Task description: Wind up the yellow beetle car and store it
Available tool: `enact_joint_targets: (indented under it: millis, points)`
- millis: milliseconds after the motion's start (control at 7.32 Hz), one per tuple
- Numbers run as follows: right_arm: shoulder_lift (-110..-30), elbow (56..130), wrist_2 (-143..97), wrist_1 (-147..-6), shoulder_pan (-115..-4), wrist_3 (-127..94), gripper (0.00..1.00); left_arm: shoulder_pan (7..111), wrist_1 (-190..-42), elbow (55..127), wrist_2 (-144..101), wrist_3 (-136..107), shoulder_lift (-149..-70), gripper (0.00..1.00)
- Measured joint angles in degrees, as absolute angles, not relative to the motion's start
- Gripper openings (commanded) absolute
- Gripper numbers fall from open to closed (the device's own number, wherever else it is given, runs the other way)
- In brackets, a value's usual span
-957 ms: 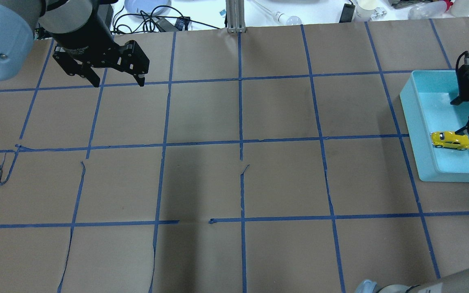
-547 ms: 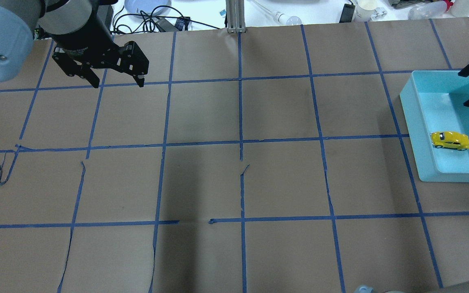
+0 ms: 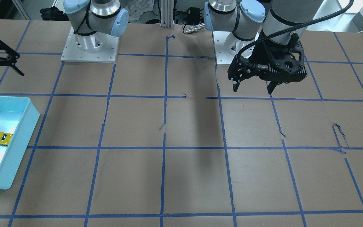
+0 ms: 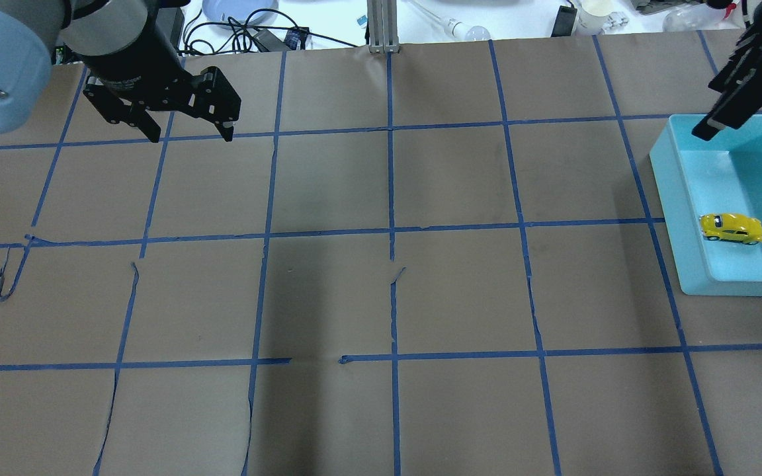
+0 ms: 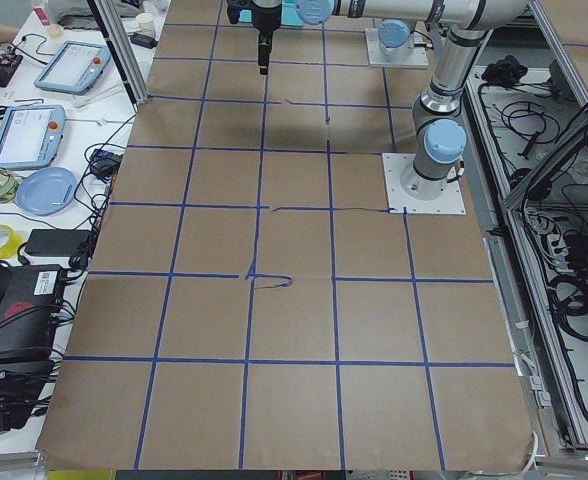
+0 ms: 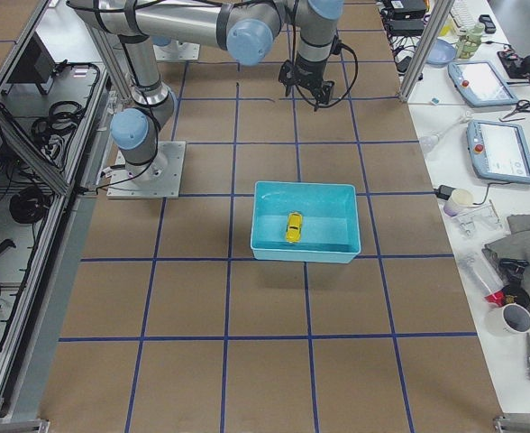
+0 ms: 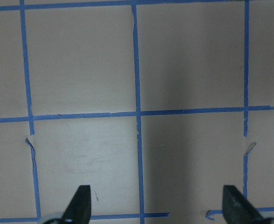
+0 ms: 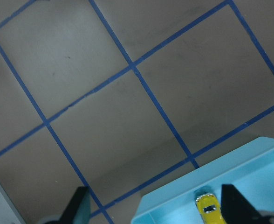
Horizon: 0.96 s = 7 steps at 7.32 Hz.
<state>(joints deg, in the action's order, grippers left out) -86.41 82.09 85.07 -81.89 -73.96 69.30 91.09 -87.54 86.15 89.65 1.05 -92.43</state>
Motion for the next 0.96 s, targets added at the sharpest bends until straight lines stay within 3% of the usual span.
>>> enact_joint_targets:
  millis: [547,957]
  points:
    - [-86.93,82.09,90.31,-82.36,-91.96,24.67,1.0,90.97,-87.54,86.0,89.61,1.31,-92.4,1.0]
    - [-86.4,82.45,90.63,-87.23,-94.05,2.31,1.0,90.97,-87.52,86.33,89.63,1.32,-92.29,1.0]
